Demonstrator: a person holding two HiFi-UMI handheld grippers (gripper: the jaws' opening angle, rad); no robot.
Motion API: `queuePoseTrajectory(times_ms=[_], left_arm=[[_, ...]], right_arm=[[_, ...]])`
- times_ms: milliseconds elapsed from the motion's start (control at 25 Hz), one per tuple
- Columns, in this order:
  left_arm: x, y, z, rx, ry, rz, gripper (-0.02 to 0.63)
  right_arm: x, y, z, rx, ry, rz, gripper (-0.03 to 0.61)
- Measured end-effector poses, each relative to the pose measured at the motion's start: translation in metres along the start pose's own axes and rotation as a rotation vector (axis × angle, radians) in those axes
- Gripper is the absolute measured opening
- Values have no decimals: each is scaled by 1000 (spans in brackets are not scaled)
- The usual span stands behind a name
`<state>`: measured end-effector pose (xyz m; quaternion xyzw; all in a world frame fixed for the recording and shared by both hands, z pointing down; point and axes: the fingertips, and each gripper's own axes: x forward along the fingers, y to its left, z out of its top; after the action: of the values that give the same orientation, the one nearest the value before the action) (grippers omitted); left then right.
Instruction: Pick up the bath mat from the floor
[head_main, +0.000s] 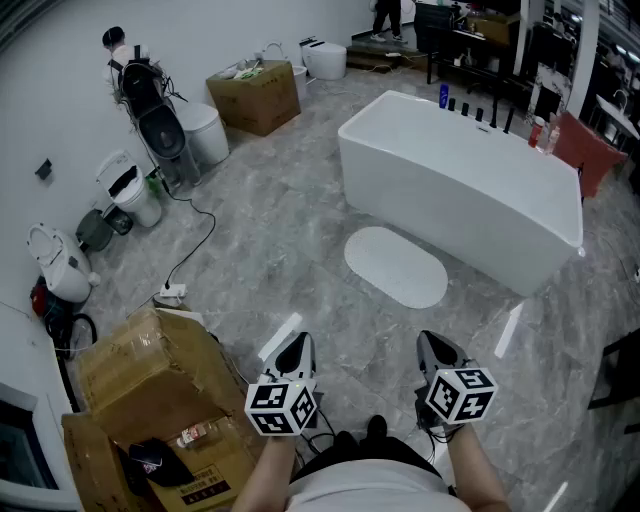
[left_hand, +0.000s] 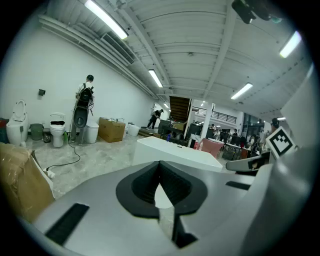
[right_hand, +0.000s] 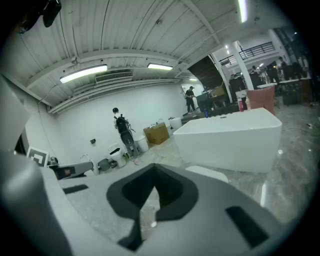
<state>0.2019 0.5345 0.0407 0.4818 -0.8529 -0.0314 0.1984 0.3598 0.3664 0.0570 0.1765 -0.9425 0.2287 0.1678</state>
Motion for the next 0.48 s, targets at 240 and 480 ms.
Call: queuePoseTrajectory(times_ms=[240, 480], left_arm=[[9, -7, -1, 37, -2, 8, 3], [19, -15, 1, 44, -4, 24, 36]], right_arm=[[1, -10, 1, -2, -13, 5, 2], [-1, -32, 9, -39, -29, -58, 2]])
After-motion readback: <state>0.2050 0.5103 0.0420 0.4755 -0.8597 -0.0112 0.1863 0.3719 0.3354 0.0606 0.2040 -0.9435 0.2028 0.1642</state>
